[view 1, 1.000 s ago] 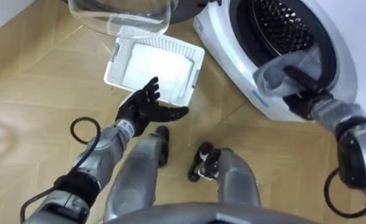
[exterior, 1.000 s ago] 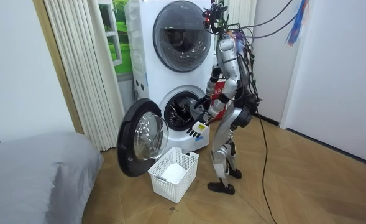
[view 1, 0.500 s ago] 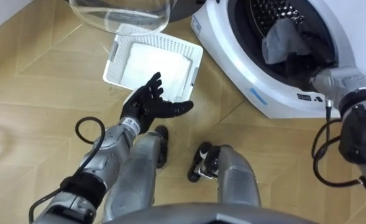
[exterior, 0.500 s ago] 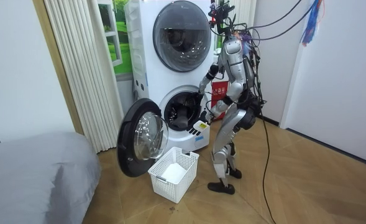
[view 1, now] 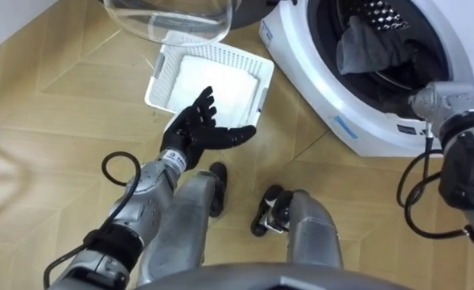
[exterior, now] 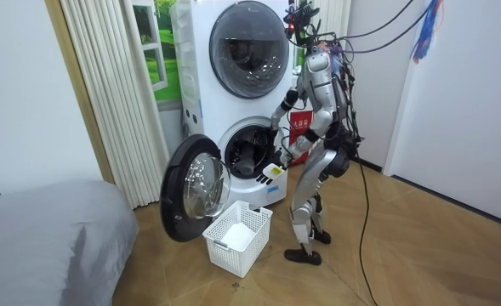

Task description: Put towel into washing machine

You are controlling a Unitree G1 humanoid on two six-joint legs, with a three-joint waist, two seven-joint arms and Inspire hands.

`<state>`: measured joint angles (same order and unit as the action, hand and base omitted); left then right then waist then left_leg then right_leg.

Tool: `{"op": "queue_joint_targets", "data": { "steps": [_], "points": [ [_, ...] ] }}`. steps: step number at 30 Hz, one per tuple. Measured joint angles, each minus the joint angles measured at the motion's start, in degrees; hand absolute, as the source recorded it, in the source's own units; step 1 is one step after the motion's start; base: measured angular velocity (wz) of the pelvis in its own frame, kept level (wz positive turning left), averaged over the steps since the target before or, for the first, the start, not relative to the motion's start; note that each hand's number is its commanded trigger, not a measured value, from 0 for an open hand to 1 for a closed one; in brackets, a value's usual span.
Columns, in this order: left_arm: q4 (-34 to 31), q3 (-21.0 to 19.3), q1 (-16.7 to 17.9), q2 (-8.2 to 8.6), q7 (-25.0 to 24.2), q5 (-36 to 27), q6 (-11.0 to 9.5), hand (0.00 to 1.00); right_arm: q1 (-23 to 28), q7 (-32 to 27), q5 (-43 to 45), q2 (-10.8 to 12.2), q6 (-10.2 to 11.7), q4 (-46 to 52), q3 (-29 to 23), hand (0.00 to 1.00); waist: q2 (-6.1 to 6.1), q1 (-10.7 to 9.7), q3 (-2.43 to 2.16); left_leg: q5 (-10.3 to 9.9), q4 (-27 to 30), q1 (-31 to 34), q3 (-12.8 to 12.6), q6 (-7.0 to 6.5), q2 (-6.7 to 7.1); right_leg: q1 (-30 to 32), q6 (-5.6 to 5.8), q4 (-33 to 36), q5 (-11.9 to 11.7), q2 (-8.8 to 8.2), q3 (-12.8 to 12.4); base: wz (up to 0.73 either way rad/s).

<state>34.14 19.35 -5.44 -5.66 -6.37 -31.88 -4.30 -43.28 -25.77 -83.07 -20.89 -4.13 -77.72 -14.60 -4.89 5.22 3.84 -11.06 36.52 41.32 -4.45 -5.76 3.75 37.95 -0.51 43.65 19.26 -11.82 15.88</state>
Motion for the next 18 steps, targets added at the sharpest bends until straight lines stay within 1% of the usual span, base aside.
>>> {"op": "queue_joint_targets", "data": {
  "steps": [3, 4, 6, 8, 11, 12, 13, 14, 15, 17, 18],
  "points": [
    [0.0, 0.1, -0.1, -0.26, 0.0, 0.0, -0.4, 0.0, 0.2, 0.0, -0.4, 0.1, 0.8, 0.1, 0.2, 0.0, 0.27, 0.0, 0.01, 0.1, -0.2, -0.1, 0.1, -0.12, 0.12, -0.2, 0.12, -0.2, -0.1, -0.08, 0.1, 0.02],
    [0.1, 0.1, -0.2, -0.27, 0.1, 0.0, -0.6, 0.0, 0.5, 0.3, -0.6, 0.3, 1.5, 0.1, 0.2, 0.0, 0.64, 0.0, 0.1, 0.1, -0.3, -0.5, 0.4, -0.15, 0.06, -0.9, 0.14, -0.7, -0.3, 0.01, 0.3, 0.07],
    [0.2, -0.1, 0.0, -0.34, 0.5, 0.4, -0.7, 0.0, 1.3, 0.5, -0.7, 0.7, 2.8, 0.3, 0.2, 0.0, 1.03, 0.1, 0.02, 0.1, -1.1, -1.6, 0.5, -0.22, 0.14, -2.2, 0.21, -1.5, -0.4, 0.0, 0.6, 0.05],
    [0.3, -0.9, 0.1, -0.33, 0.7, 1.7, -0.7, 0.0, 2.3, 1.3, -0.5, 0.9, 3.0, 0.5, 0.2, 0.0, 1.56, 0.2, 0.01, 0.4, -2.3, -3.1, 0.8, -0.27, 0.11, -3.8, 0.42, -3.1, -0.7, 0.24, 1.3, 0.04],
    [1.2, -2.7, 0.2, -0.57, 0.6, 2.9, -1.0, 0.0, 6.2, 3.1, 0.4, 2.2, 3.6, 3.3, 0.3, 0.0, 1.79, 0.2, -0.1, 0.6, -4.1, -5.8, 1.1, -0.24, 0.12, -6.8, 0.69, -5.8, -1.2, 0.8, 1.5, 0.01],
    [1.4, -2.9, 0.2, -1.03, 0.7, 3.4, -1.0, 0.0, 8.2, 4.4, 0.4, 3.1, 4.7, 4.9, 1.2, 0.0, 1.98, 0.0, -0.2, 0.6, -4.8, -6.7, 1.1, -0.24, 0.07, -7.8, 0.83, -6.9, -1.4, 1.06, 1.5, -0.03],
    [1.6, -2.8, 0.2, -1.33, 0.7, 3.5, -1.1, 0.0, 9.9, 6.1, 0.4, 3.6, 5.2, 5.8, 2.4, 0.0, 2.2, 0.0, -0.3, 0.6, -5.3, -7.5, 1.1, -0.23, 0.0, -8.7, 0.96, -7.8, -1.7, 1.31, 1.5, 0.0],
    [1.9, -2.9, 0.2, -1.37, 0.7, 3.6, -1.1, 0.0, 11.0, 7.2, 0.5, 3.7, 5.3, 6.4, 3.0, 0.0, 2.29, 0.0, -0.34, 0.6, -5.7, -8.0, 1.1, -0.23, 0.0, -9.2, 1.03, -8.2, -1.8, 1.39, 1.6, 0.0],
    [3.0, -2.8, 0.2, -1.46, 0.7, 4.1, -1.4, 0.0, 13.1, 9.3, 0.5, 4.1, 5.5, 6.9, 4.6, 0.0, 2.45, -0.1, -0.42, 0.6, -6.4, -9.0, 1.1, -0.22, -0.02, -10.5, 1.18, -9.1, -1.9, 1.69, 1.5, 0.0],
    [5.6, -2.8, 0.5, -1.62, 0.7, 5.3, -2.0, 0.0, 16.6, 13.3, 2.7, 4.7, 6.1, 6.7, 6.8, 0.0, 2.95, -0.3, -0.72, 0.6, -8.2, -11.2, 1.2, -0.21, -0.28, -12.9, 1.33, -11.7, -2.7, 2.43, 1.6, -0.04],
    [7.6, -2.7, 1.0, -1.84, 0.7, 6.4, -2.1, 0.0, 19.0, 15.8, 4.6, 5.0, 6.6, 6.8, 9.4, 0.0, 3.32, -0.2, -0.95, 0.7, -9.7, -13.0, 1.1, -0.13, -0.63, -14.9, 1.47, -14.0, -3.5, 3.3, 1.4, -0.15]
  ]
}}
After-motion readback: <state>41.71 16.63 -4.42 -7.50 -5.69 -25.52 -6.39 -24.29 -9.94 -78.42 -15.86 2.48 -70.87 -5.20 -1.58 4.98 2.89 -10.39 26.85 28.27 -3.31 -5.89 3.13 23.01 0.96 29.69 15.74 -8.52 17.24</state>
